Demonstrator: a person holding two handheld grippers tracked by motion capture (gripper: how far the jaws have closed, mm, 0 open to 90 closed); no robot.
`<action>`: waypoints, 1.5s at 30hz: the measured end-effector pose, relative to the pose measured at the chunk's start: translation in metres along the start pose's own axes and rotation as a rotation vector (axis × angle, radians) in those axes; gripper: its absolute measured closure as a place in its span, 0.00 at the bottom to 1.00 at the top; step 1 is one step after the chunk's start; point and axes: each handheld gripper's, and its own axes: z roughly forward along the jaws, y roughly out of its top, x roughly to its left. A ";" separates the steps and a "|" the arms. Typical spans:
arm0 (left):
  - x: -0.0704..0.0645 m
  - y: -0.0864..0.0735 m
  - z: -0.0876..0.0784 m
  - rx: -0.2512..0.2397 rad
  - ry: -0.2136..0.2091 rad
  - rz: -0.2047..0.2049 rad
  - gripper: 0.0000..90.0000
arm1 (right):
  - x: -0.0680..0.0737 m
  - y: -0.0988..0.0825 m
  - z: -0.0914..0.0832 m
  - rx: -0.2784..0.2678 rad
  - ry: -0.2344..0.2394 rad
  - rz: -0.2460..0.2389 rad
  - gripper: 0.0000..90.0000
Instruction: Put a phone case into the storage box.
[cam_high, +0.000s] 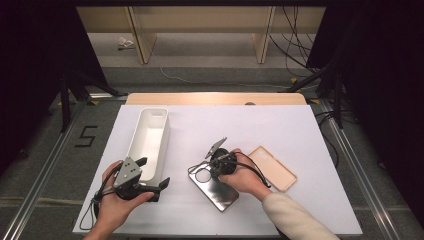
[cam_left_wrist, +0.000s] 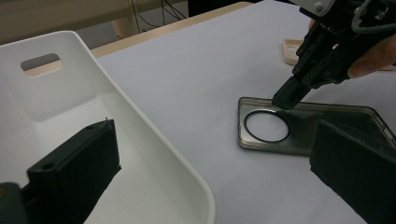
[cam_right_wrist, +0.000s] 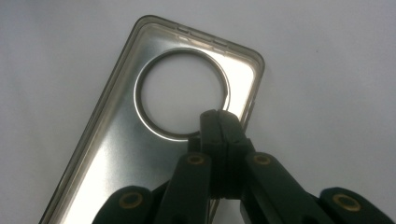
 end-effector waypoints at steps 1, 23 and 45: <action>0.000 0.000 0.000 0.000 0.000 0.000 0.01 | -0.001 0.000 -0.001 0.008 -0.001 0.003 1.00; 0.000 0.000 0.000 0.001 -0.002 0.004 0.01 | -0.024 -0.021 -0.020 0.080 -0.057 0.097 1.00; -0.001 0.000 0.000 0.000 -0.002 0.003 0.01 | -0.031 -0.029 -0.026 0.106 -0.056 0.114 1.00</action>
